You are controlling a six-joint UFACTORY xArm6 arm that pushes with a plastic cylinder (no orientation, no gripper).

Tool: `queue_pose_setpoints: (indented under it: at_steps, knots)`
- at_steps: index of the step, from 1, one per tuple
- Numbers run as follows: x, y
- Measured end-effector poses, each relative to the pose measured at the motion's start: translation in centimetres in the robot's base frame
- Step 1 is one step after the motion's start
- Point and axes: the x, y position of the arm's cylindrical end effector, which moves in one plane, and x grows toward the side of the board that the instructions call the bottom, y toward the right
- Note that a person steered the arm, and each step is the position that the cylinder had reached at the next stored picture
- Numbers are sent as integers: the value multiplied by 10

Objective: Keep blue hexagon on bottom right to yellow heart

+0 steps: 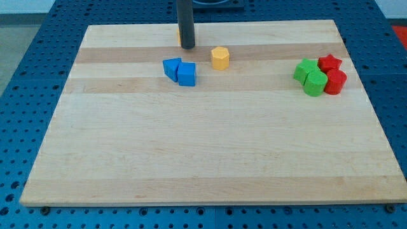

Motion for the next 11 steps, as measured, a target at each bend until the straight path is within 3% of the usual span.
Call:
queue_pose_setpoints:
  at_steps: [2,3,4,5,6,8,9,11]
  knots:
    - [0,34]
    - [0,119]
    - [33,160]
    - [68,134]
    - [69,75]
    - [96,44]
    - [89,10]
    - [36,31]
